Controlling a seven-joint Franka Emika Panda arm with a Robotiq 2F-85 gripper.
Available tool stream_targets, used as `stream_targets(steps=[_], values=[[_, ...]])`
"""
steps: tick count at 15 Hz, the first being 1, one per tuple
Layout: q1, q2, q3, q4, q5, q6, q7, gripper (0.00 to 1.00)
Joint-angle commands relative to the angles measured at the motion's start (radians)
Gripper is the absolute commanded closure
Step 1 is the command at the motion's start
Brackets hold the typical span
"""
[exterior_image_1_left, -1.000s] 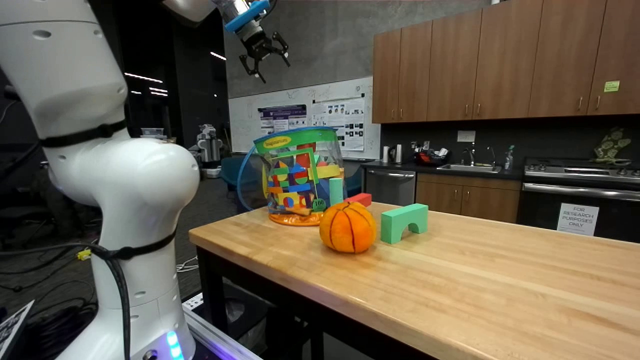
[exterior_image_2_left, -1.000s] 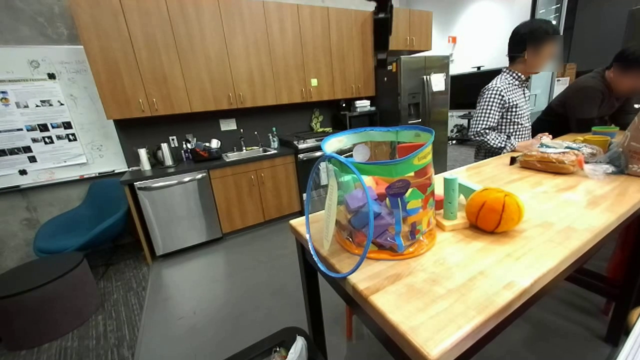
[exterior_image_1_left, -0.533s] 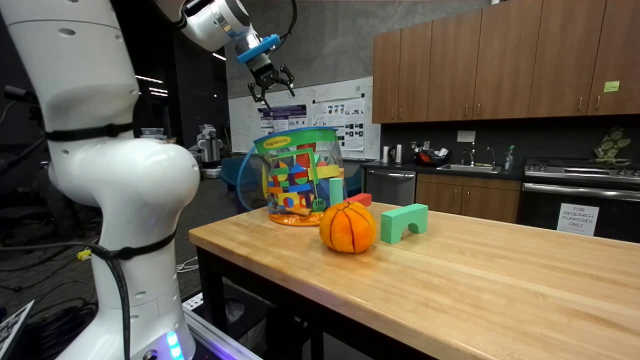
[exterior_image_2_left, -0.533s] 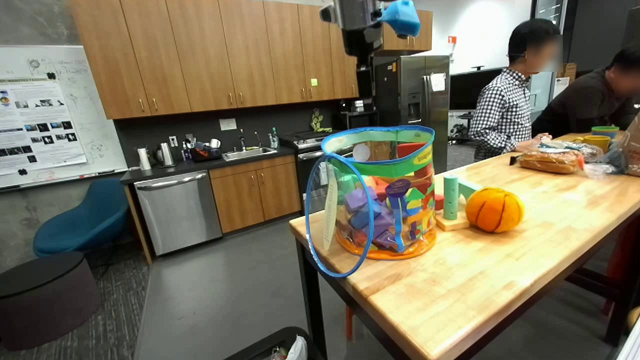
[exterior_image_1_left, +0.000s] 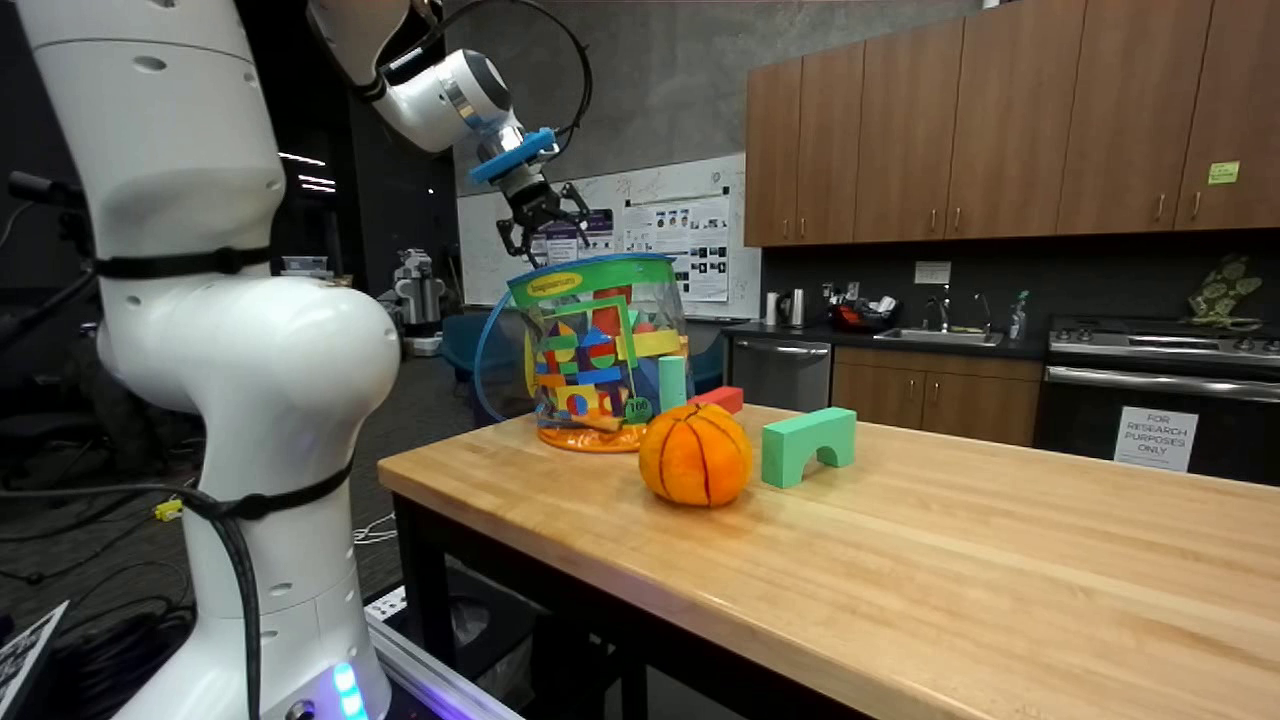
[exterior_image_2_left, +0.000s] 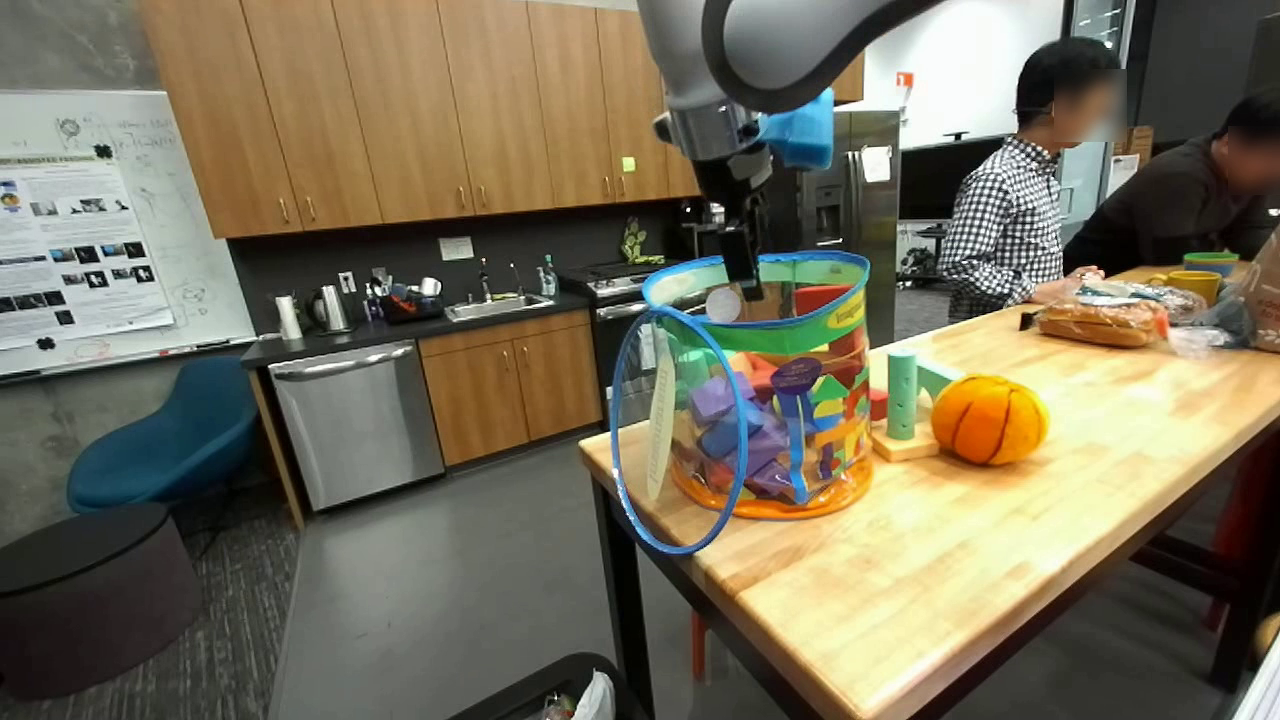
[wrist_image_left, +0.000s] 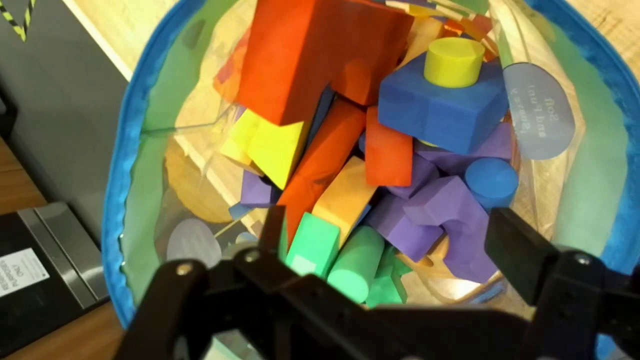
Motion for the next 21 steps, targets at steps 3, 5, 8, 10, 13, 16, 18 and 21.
stream_targets(steps=[3,5,8,10,13,16,18,21], values=[[0.006,0.003,0.020,-0.039,-0.038,-0.064,0.262,0.00],[-0.026,-0.112,-0.035,-0.086,-0.027,-0.113,0.186,0.00],[-0.022,-0.070,-0.034,-0.046,-0.018,-0.130,0.196,0.00],[-0.034,-0.111,-0.052,-0.056,-0.018,-0.140,0.180,0.00],[-0.031,-0.122,-0.045,-0.069,-0.018,-0.140,0.181,0.00],[-0.031,-0.120,-0.044,-0.074,-0.018,-0.140,0.181,0.00],[-0.031,-0.120,-0.045,-0.074,-0.018,-0.140,0.181,0.00],[-0.031,-0.119,-0.046,-0.076,-0.019,-0.129,0.179,0.00]])
